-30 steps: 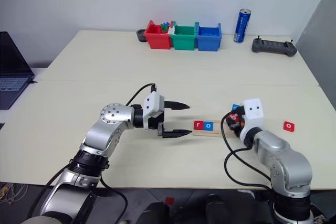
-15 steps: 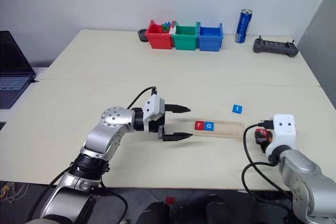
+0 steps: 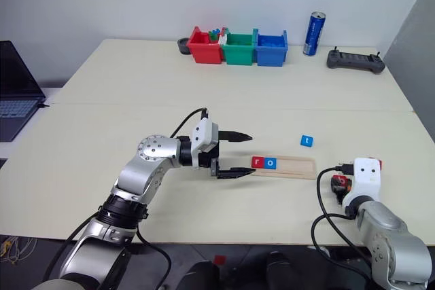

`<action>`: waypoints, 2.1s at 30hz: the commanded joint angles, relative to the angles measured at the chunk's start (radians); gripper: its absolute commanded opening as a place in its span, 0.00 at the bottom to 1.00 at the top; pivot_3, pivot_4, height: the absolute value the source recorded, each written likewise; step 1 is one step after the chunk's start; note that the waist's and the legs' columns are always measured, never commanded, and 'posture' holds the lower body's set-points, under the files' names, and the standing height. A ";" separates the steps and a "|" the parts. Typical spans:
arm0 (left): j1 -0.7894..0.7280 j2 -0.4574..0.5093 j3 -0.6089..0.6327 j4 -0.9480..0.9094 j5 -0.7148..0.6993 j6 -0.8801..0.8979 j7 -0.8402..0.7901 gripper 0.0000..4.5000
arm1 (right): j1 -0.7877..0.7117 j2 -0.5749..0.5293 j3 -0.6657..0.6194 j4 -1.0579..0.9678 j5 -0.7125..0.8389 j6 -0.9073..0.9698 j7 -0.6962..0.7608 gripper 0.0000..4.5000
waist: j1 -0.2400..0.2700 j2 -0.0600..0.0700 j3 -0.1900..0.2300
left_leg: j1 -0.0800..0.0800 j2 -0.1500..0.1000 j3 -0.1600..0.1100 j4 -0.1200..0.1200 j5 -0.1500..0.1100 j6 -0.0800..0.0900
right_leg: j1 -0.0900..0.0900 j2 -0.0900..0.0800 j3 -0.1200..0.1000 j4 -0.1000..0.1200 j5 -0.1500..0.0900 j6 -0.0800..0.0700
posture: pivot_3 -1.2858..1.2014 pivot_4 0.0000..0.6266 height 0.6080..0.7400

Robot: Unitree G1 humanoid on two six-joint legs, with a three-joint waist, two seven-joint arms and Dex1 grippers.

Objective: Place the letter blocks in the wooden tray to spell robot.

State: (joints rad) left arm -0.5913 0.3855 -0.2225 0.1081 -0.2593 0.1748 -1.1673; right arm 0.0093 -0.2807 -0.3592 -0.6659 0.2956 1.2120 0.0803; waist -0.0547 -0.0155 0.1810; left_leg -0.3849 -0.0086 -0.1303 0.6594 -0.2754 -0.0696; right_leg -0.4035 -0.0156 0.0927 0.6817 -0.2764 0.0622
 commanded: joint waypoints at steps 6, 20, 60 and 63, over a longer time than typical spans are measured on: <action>-0.004 0.006 0.010 -0.037 -0.010 -0.005 0.010 1.00 | -0.063 -0.092 -0.033 0.003 0.005 0.042 0.034 0.99 | -0.001 0.000 0.000 | 0.000 0.000 0.000 0.000 0.000 0.000 | 0.000 0.000 0.000 0.000 0.000 0.000 | 0.52 0.24 1.00; -0.023 -0.018 -0.001 0.002 -0.007 -0.033 -0.004 1.00 | 0.035 -0.539 -0.068 0.091 0.197 -0.362 0.751 0.99 | 0.002 0.000 0.001 | 0.000 0.000 0.000 0.000 0.000 0.000 | 0.001 0.000 0.000 -0.001 0.000 0.000 | 0.52 0.24 1.00; -0.023 0.052 0.008 -0.039 -0.072 0.002 -0.143 1.00 | -0.419 -0.696 0.368 1.201 -0.108 -1.206 1.352 0.32 | -0.001 -0.003 0.003 | 0.008 -0.002 0.000 0.001 0.000 0.001 | 0.011 -0.002 -0.001 -0.003 0.000 0.001 | 0.52 0.24 1.00; -0.036 0.056 0.013 -0.021 -0.070 -0.006 -0.148 1.00 | -0.463 -0.687 0.366 1.158 -0.091 -1.159 1.357 0.32 | -0.004 -0.003 0.004 | 0.008 -0.001 0.000 0.001 -0.001 0.001 | 0.011 -0.002 -0.001 -0.003 0.000 0.001 | 0.52 0.24 1.00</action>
State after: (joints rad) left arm -0.6012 0.4349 -0.2306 0.0905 -0.3122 0.1829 -1.3087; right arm -0.4172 -0.9664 0.0225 0.5425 0.1807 0.0349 1.4192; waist -0.0591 -0.0183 0.1846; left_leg -0.3764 -0.0100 -0.1304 0.6605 -0.2759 -0.0688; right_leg -0.3923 -0.0179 0.0916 0.6786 -0.2760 0.0632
